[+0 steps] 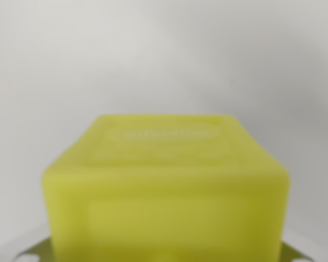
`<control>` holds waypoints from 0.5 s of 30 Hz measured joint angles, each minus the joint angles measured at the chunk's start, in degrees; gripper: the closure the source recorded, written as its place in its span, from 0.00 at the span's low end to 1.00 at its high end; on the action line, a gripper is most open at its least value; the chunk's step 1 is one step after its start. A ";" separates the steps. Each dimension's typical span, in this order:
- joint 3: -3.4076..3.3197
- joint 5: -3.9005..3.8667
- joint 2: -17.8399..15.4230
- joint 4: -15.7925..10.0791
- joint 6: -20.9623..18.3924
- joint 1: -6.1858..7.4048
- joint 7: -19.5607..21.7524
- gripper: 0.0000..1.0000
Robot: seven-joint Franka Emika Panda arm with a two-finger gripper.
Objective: Pick yellow cube
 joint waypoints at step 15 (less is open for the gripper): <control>0.00 0.12 -3.27 1.14 -4.39 0.01 -0.08 1.00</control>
